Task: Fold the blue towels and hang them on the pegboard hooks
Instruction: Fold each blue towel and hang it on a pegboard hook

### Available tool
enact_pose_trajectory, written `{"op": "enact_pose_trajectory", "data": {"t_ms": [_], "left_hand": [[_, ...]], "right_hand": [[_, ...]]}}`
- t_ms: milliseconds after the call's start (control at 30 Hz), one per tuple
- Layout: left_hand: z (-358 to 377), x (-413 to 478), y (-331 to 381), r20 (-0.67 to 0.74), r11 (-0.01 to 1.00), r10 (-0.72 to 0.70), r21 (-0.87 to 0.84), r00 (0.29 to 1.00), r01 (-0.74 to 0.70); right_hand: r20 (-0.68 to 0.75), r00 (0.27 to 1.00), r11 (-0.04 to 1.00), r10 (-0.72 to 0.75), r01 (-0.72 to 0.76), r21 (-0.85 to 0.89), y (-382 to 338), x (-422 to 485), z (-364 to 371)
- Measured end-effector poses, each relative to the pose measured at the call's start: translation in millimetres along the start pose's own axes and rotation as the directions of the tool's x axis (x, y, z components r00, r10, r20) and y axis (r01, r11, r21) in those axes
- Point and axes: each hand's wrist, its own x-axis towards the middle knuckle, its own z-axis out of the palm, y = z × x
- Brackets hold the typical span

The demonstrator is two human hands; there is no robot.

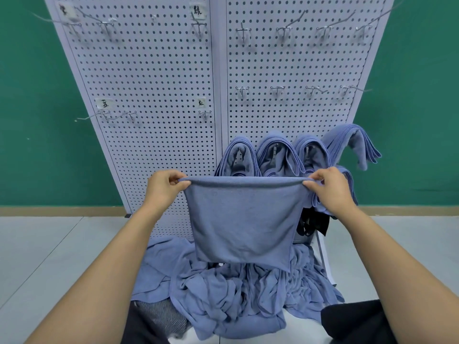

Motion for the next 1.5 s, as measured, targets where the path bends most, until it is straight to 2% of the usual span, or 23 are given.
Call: {"op": "enact_pose_trajectory", "data": {"t_ms": [33, 100, 167, 200, 300, 367, 433, 533, 600, 767, 900, 1000, 1133, 1267, 1367, 1400, 1433, 1500], "left_hand": [[-2, 1, -2, 0.024, 0.996, -0.032, -0.077, 0.999, 0.033], [-8, 3, -4, 0.101, 0.949, -0.096, -0.292, 0.99, 0.122], [-9, 4, -5, 0.215, 0.802, -0.125, -0.553, 0.969, 0.226], [-8, 5, -4, 0.268, 0.703, -0.154, -0.647, 0.951, 0.296], [1, 6, 1, 0.381, 0.497, -0.329, -0.709, 0.864, 0.501], [10, 4, 9, 0.406, 0.419, -0.448, -0.692, 0.796, 0.589], [20, 1, 21, 0.365, 0.398, -0.503, -0.706, 0.783, 0.585], [35, -3, 42, 0.304, 0.416, -0.486, -0.744, 0.819, 0.523], [45, -7, 57, 0.309, 0.461, -0.429, -0.733, 0.848, 0.501], [64, -26, 87, 0.305, 0.614, -0.279, -0.672, 0.911, 0.413], [68, -33, 97, 0.278, 0.66, -0.225, -0.661, 0.934, 0.356], [67, -35, 98, 0.278, 0.668, -0.204, -0.661, 0.939, 0.341], [64, -34, 96, 0.261, 0.69, -0.181, -0.653, 0.948, 0.311], [63, -33, 94, 0.251, 0.76, -0.13, -0.596, 0.959, 0.259], [64, -31, 92, 0.246, 0.758, -0.153, -0.593, 0.957, 0.273], [64, -30, 91, 0.249, 0.752, -0.159, -0.596, 0.955, 0.281], [63, -29, 90, 0.262, 0.749, -0.16, -0.596, 0.952, 0.29], [60, -27, 88, 0.317, 0.732, -0.12, -0.612, 0.941, 0.299]], "right_hand": [[0.011, 1.0, 0.999, 0.011, -0.012, 0.044, -1, 1, -3], [0.114, 0.99, 0.93, 0.088, -0.123, 0.347, -3, -1, -9], [0.26, 0.958, 0.706, 0.125, -0.27, 0.655, -7, -2, -14], [0.309, 0.941, 0.603, 0.137, -0.327, 0.728, -10, -2, -16], [0.386, 0.887, 0.425, 0.254, -0.461, 0.779, -18, -1, -15], [0.383, 0.849, 0.399, 0.365, -0.514, 0.759, -22, -1, -10], [0.371, 0.847, 0.407, 0.38, -0.514, 0.755, -29, -4, -5], [0.352, 0.886, 0.417, 0.302, -0.454, 0.787, -50, -8, 2], [0.329, 0.913, 0.453, 0.243, -0.406, 0.793, -66, -11, 7], [0.207, 0.97, 0.645, 0.129, -0.241, 0.726, -96, -25, 22], [0.145, 0.983, 0.685, 0.111, -0.182, 0.706, -102, -28, 28], [0.187, 0.978, 0.671, 0.095, -0.201, 0.714, -103, -31, 30], [0.279, 0.96, 0.567, 0.019, -0.241, 0.788, -106, -38, 27], [0.342, 0.94, 0.5, -0.005, -0.294, 0.814, -105, -40, 22], [0.374, 0.927, 0.465, -0.028, -0.319, 0.826, -100, -39, 18], [0.338, 0.94, 0.521, -0.036, -0.271, 0.809, -96, -36, 16], [0.272, 0.961, 0.63, -0.051, -0.18, 0.755, -91, -33, 12], [0.159, 0.976, 0.853, -0.151, 0.048, 0.52, -80, -24, 8]]}}
